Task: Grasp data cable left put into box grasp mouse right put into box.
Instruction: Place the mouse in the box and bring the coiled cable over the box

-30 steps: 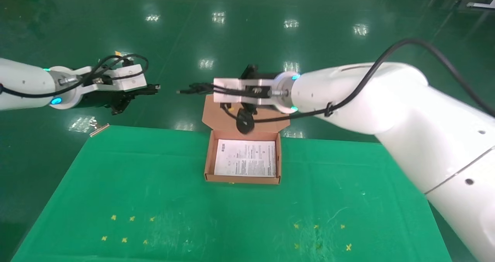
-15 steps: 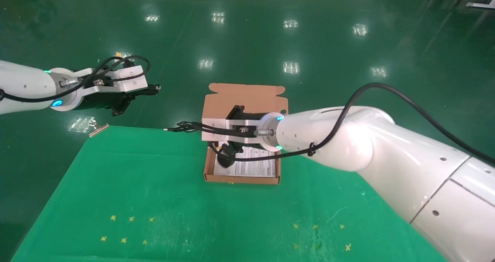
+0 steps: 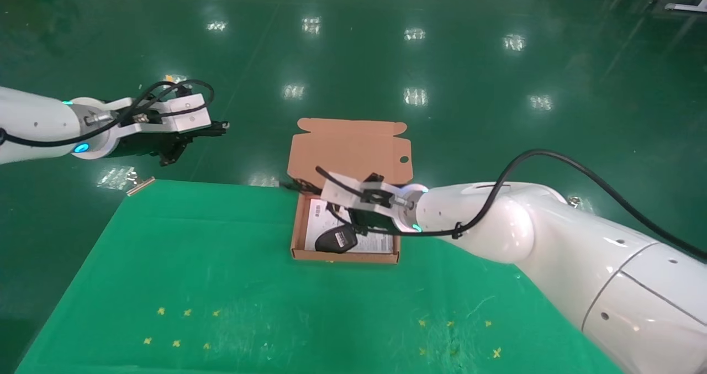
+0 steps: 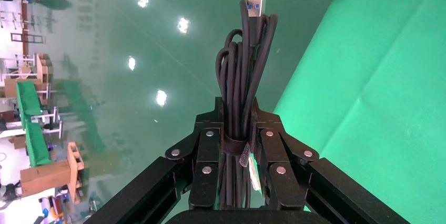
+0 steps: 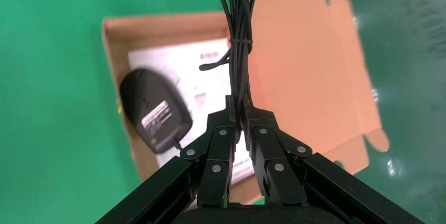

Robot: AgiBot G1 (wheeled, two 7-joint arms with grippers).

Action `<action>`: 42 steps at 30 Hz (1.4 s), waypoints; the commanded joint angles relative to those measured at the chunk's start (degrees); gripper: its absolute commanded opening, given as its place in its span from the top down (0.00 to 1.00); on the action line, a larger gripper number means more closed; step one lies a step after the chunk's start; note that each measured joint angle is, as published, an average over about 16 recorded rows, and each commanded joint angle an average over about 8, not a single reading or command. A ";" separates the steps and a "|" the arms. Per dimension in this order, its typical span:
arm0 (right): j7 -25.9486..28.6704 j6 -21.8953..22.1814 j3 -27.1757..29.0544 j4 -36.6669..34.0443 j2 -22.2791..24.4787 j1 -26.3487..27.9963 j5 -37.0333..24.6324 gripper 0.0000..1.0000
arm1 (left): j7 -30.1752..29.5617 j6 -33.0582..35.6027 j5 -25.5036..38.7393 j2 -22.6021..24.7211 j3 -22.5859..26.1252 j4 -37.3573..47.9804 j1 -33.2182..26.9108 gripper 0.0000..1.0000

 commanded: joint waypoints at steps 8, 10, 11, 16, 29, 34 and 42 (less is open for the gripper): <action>1.46 -0.66 -1.78 -0.81 0.19 0.37 0.92 0.00 | -0.01 0.02 0.04 -0.02 0.00 -0.05 0.03 1.00; 1.36 -0.68 -1.71 -0.35 0.55 0.35 0.92 0.00 | -0.03 0.00 -0.03 0.03 -0.02 -0.06 0.05 1.00; 1.33 -0.67 -1.68 -0.07 0.75 0.34 0.92 0.00 | -0.03 -0.03 -0.11 0.08 -0.03 -0.07 0.08 1.00; 1.70 -0.57 -1.84 1.30 1.64 0.29 0.91 0.00 | 1.14 -1.56 -0.99 1.39 0.10 0.56 0.58 1.00; 3.94 -1.92 -2.70 5.83 9.89 4.36 -2.70 0.00 | 16.14 -11.97 -10.13 12.85 1.53 15.20 3.47 1.00; 7.07 -4.38 -3.52 11.59 16.24 6.84 -6.19 0.00 | 23.41 -16.26 -14.91 17.75 1.80 22.67 4.80 1.00; 16.56 -9.18 -4.54 24.70 26.07 9.39 -14.14 0.00 | 31.96 -21.00 -25.79 20.16 6.34 25.78 8.05 1.00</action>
